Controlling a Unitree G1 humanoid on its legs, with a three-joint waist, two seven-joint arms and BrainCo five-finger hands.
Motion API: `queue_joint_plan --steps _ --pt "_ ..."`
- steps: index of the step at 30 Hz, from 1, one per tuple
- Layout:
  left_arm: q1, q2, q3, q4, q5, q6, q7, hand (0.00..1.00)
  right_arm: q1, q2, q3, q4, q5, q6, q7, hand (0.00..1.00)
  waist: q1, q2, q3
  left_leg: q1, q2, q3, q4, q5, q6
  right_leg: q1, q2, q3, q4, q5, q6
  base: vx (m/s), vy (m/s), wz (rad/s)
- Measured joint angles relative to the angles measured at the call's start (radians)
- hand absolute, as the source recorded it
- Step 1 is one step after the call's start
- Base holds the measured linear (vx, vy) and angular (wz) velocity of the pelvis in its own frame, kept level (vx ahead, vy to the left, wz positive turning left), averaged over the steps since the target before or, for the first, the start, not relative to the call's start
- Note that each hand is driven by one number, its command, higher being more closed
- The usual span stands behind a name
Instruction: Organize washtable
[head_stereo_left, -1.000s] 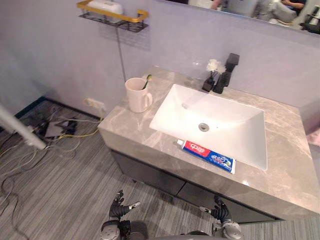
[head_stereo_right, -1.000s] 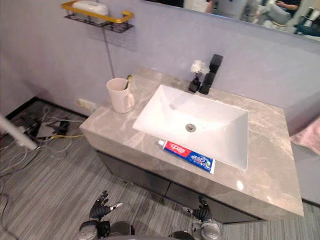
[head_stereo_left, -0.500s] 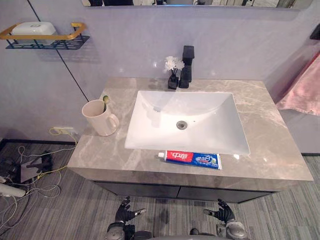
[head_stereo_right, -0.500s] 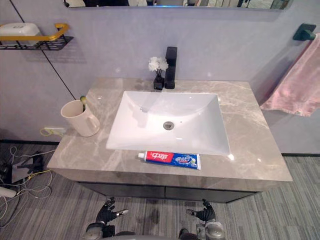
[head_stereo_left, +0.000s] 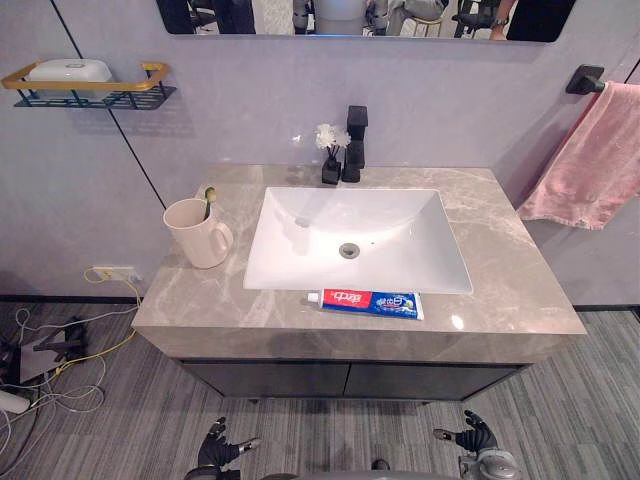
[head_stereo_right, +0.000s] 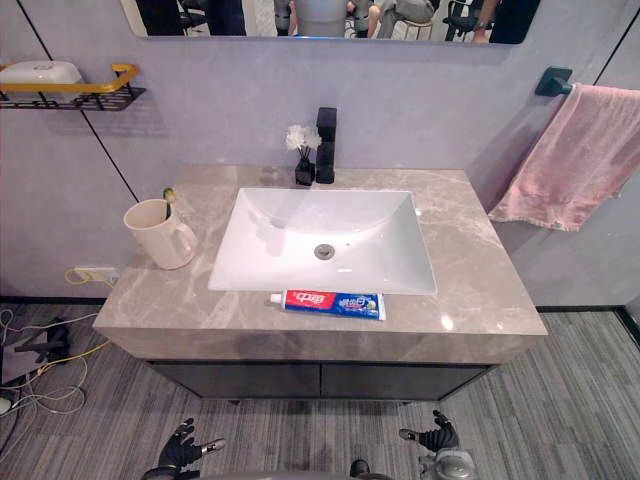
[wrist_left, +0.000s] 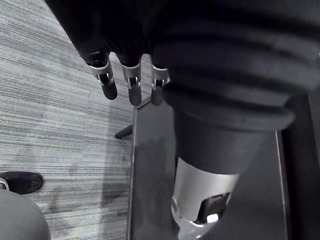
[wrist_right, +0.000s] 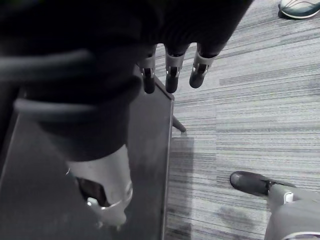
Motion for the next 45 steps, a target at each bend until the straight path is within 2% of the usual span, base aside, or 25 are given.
queue_joint_plan --steps 8,16,18,24,28,33,34,37,40,43,45 --pt "-0.002 -0.001 -0.004 0.001 -0.002 0.000 0.000 0.00 0.000 0.000 -0.004 0.006 0.019 0.000 0.000 0.00 0.000 0.001 0.000 -0.007 -0.001 -0.004 -0.005 0.000 0.000 -0.001 -0.004 -0.005 -0.003 0.000 0.000 0.00 0.000 0.00" --pt "-0.030 -0.006 -0.050 0.030 -0.073 0.007 0.007 0.00 0.004 0.004 -0.084 0.043 0.140 0.000 -0.003 0.00 0.003 0.004 -0.003 -0.012 -0.005 -0.031 -0.036 0.007 0.004 -0.007 -0.003 -0.031 -0.009 -0.009 0.011 0.03 0.003 0.10" --pt "-0.035 -0.006 -0.050 0.030 -0.082 0.008 0.020 0.00 -0.003 0.004 -0.099 0.043 0.142 0.000 -0.003 0.00 0.001 0.006 -0.004 -0.009 -0.005 -0.031 -0.037 0.007 0.004 -0.010 -0.002 -0.031 -0.009 -0.010 0.013 0.05 0.011 0.00" --pt "-0.067 0.001 0.010 0.006 -0.093 0.008 0.043 0.00 -0.023 0.002 -0.111 0.042 0.142 -0.001 -0.003 0.00 0.001 0.004 -0.006 -0.015 -0.017 -0.034 -0.034 0.008 0.005 -0.012 -0.006 -0.036 -0.009 -0.010 0.013 -0.01 0.000 0.01" --pt "-0.065 0.039 0.115 -0.119 -0.095 0.008 0.059 0.00 -0.022 -0.004 -0.111 0.037 0.140 -0.002 -0.002 0.00 0.001 0.001 -0.010 -0.031 -0.021 -0.049 -0.034 0.015 0.013 -0.013 -0.012 -0.051 -0.009 -0.010 0.013 -0.07 -0.016 0.12" --pt "-0.055 0.111 0.294 -0.433 -0.099 0.007 0.104 0.00 0.003 -0.016 -0.110 -0.057 0.137 -0.007 0.007 0.00 0.014 0.002 -0.012 -0.041 -0.020 -0.063 -0.044 0.026 0.011 -0.023 -0.015 -0.055 -0.009 -0.009 0.011 -0.06 -0.016 0.08" --pt "-0.056 0.121 0.320 -0.494 -0.098 0.007 0.112 0.00 0.009 -0.019 -0.110 -0.076 0.135 -0.008 0.008 0.00 0.025 0.004 -0.013 -0.042 -0.020 -0.063 -0.045 0.026 0.011 -0.024 -0.015 -0.054 -0.009 -0.009 0.011 -0.04 -0.007 -0.01" --pt "-0.059 0.134 0.383 -0.694 -0.079 0.006 0.147 0.00 0.024 -0.032 -0.110 -0.103 0.127 -0.013 0.023 0.00 0.032 0.013 -0.022 -0.042 -0.021 -0.064 -0.050 0.028 0.013 -0.026 -0.017 -0.055 -0.009 -0.010 0.012 0.00 0.000 0.00" --pt "-0.074 0.146 0.401 -0.860 -0.038 0.001 0.181 0.00 0.029 -0.036 -0.109 -0.120 0.124 -0.013 0.037 0.00 0.032 0.027 -0.030 -0.038 -0.024 -0.064 -0.050 0.028 0.013 -0.028 -0.020 -0.057 -0.008 -0.010 0.012 0.02 0.014 0.01" --pt "-0.110 0.162 0.391 -0.964 0.002 -0.008 0.198 0.00 0.033 -0.035 -0.107 -0.120 0.124 -0.013 0.050 0.00 0.038 0.029 -0.032 -0.040 -0.024 -0.067 -0.045 0.028 0.013 -0.027 -0.021 -0.057 -0.008 -0.010 0.012 -0.01 -0.002 0.03" --pt "-0.146 0.162 0.331 -1.074 0.033 -0.014 0.205 0.00 0.042 -0.036 -0.106 -0.119 0.128 -0.013 0.053 0.00 0.053 0.026 -0.033 -0.053 -0.027 -0.076 -0.029 0.028 0.013 -0.028 -0.023 -0.057 -0.008 -0.010 0.012 -0.05 -0.008 0.11"
